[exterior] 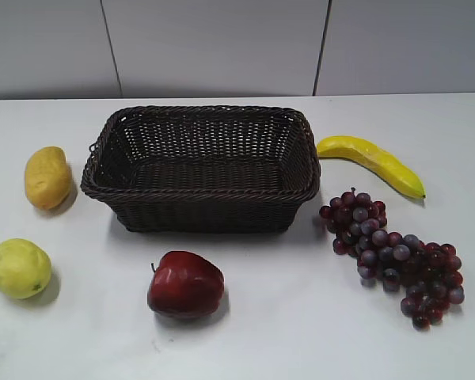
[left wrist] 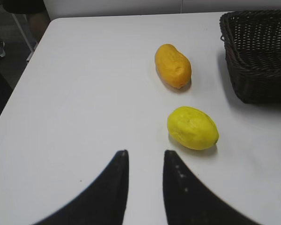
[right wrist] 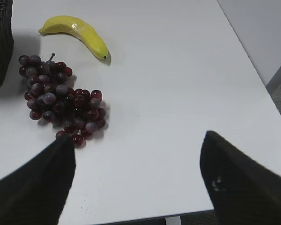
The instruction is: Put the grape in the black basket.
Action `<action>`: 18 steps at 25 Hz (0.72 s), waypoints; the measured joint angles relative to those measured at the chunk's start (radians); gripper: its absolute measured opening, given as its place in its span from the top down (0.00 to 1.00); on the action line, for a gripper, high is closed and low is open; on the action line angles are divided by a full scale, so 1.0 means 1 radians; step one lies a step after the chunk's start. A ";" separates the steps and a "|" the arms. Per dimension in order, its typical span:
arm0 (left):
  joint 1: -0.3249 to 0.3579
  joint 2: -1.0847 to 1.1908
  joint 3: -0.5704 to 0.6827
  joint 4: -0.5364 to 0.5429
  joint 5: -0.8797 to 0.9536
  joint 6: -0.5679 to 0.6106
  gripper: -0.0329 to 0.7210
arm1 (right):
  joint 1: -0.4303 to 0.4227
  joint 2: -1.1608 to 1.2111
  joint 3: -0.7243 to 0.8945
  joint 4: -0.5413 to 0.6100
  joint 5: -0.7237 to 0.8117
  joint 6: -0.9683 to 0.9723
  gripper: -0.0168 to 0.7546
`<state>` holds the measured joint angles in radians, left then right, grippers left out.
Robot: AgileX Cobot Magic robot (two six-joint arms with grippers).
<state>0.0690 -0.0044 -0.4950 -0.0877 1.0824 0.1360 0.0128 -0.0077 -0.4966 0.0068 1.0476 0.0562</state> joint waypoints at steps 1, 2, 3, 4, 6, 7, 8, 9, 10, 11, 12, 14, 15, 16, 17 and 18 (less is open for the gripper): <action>0.000 0.000 0.000 0.000 0.000 0.000 0.64 | 0.000 0.000 0.000 0.000 0.000 0.000 0.16; 0.000 0.000 0.000 0.000 0.000 0.000 0.64 | 0.000 0.000 0.000 0.000 0.000 0.000 0.16; 0.000 0.000 0.000 0.000 0.000 0.000 0.64 | 0.000 0.000 0.000 0.000 0.000 0.000 0.16; 0.000 0.000 0.000 0.000 0.000 0.000 0.64 | 0.000 0.000 0.000 0.000 0.000 0.000 0.16; 0.000 0.000 0.000 0.000 0.000 0.000 0.64 | 0.000 0.000 0.000 0.000 0.000 0.000 0.16; 0.000 0.000 0.000 0.000 0.000 0.000 0.64 | 0.000 0.000 0.000 0.000 0.000 0.000 0.16; 0.000 0.000 0.000 0.000 0.000 0.000 0.64 | 0.000 0.000 0.000 0.000 0.000 0.000 0.16; 0.000 0.000 0.000 0.000 0.000 0.000 0.64 | 0.000 0.000 0.000 0.000 0.000 0.000 0.16; 0.000 0.000 0.000 0.000 0.000 0.000 0.64 | 0.000 0.000 0.000 0.000 0.000 0.000 0.16; 0.000 0.000 0.000 0.000 0.000 0.000 0.64 | 0.000 0.000 0.000 0.000 0.000 0.000 0.16; 0.000 0.000 0.000 0.000 0.000 0.000 0.64 | 0.000 0.000 0.000 0.000 0.000 0.000 0.16; 0.000 0.000 0.000 0.000 0.000 0.000 0.64 | 0.000 0.000 0.000 0.000 0.000 0.000 0.16; 0.000 0.000 0.000 0.000 0.000 0.000 0.64 | 0.000 0.000 0.000 0.000 0.000 0.000 0.16; 0.000 0.000 0.000 0.000 0.000 0.000 0.64 | 0.000 0.000 0.000 0.000 0.000 0.000 0.16; 0.000 0.000 0.000 0.000 0.000 0.000 0.64 | 0.000 0.000 0.000 0.000 0.000 0.000 0.17; 0.000 0.000 0.000 0.000 0.000 0.000 0.64 | 0.000 0.000 0.000 0.000 0.000 0.000 0.17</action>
<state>0.0690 -0.0044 -0.4950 -0.0877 1.0824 0.1360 0.0128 -0.0077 -0.4966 0.0068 1.0476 0.0562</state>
